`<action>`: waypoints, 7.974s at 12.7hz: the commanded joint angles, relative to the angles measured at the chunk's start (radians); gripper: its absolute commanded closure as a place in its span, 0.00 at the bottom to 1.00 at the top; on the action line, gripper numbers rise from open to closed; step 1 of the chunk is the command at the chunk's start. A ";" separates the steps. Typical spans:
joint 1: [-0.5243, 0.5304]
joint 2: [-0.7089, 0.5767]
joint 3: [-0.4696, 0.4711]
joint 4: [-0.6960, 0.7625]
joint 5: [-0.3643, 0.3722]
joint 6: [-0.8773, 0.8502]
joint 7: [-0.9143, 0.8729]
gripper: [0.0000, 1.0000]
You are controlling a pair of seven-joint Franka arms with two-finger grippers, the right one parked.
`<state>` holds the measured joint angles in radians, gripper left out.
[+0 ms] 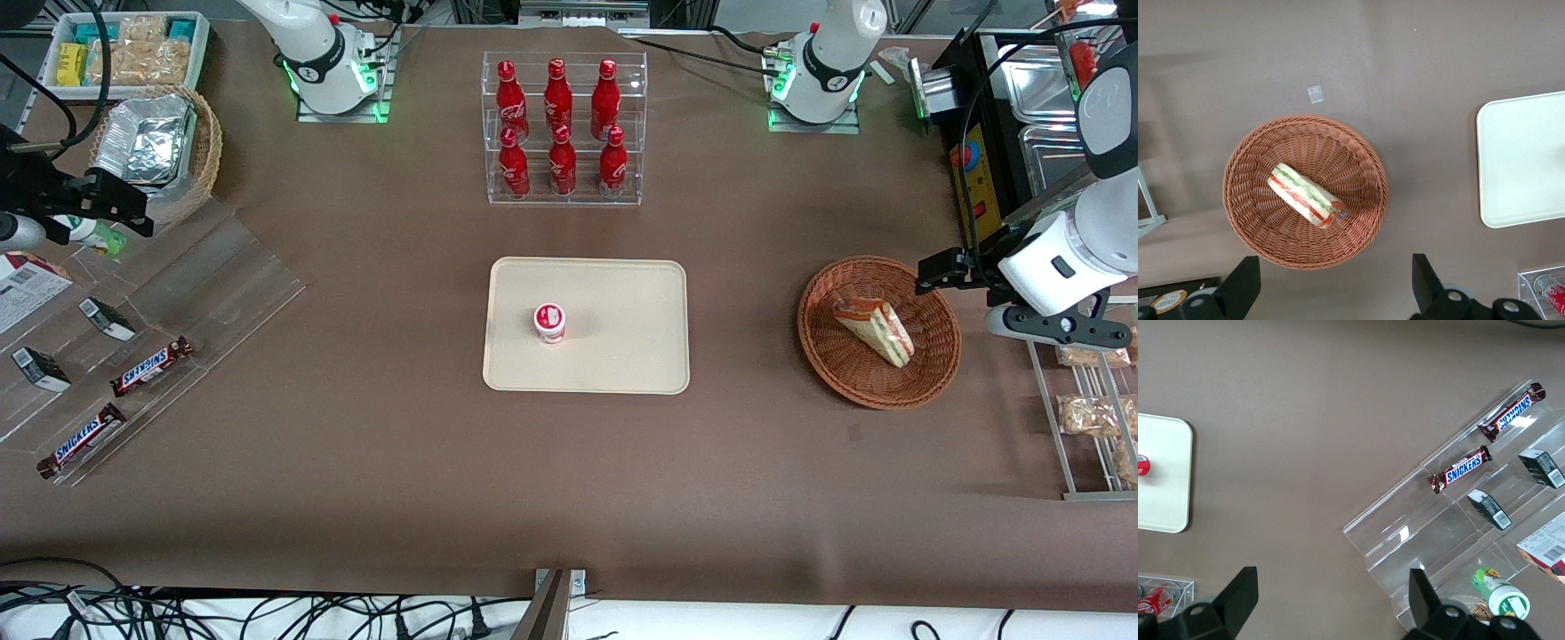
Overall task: Place sandwich from basket to tray
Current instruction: 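Lower the open left gripper over the wrapped sandwich in the basket, then close the left gripper on the sandwich's upright edge, then lift the sandwich and carry it toward the cream tray, then lower the sandwich onto the tray beside the yogurt cup and release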
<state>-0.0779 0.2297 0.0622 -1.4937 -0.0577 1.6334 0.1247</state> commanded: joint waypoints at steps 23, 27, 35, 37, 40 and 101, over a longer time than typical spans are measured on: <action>0.033 0.079 0.015 -0.362 0.119 0.377 -0.922 0.00; 0.033 0.007 0.015 -0.563 0.128 0.598 -0.993 0.00; 0.027 0.017 0.011 -0.714 0.160 0.813 -1.065 0.00; 0.027 0.026 -0.007 -0.715 0.209 0.812 -1.125 0.00; 0.027 0.037 -0.035 -0.726 0.254 0.812 -1.178 0.00; -0.154 0.438 -0.575 -0.160 0.501 0.526 -1.099 0.81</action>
<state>-0.2219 0.6510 -0.5127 -1.6674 0.3948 2.1569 -0.9361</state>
